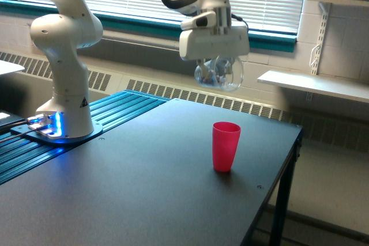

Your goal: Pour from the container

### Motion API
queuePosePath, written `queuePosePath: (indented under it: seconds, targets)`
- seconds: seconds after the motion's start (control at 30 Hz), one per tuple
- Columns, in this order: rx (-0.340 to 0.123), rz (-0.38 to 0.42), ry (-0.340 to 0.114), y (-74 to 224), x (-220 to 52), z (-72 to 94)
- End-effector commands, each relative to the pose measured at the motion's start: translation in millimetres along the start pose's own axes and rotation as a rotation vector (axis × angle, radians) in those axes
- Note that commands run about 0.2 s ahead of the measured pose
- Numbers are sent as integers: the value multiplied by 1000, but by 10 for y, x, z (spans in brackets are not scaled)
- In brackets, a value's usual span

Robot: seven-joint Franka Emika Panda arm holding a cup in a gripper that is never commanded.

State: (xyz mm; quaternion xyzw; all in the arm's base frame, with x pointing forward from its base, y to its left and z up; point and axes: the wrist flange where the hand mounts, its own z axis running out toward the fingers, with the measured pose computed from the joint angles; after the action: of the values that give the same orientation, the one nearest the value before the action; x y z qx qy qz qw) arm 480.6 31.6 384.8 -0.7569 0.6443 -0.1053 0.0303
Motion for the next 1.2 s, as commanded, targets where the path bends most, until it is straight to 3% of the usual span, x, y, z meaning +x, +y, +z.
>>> queuePosePath:
  seconds: [0.03,0.27,0.53,0.97,1.2]
  targets:
    - [-34,100,-39,-23,-237,92]
    - [-78,167,-75,-7,-409,216]
    - [-149,314,-120,43,-348,314]
    - [-221,482,-119,-41,-109,311]
    - [-254,544,-121,-117,-123,331]
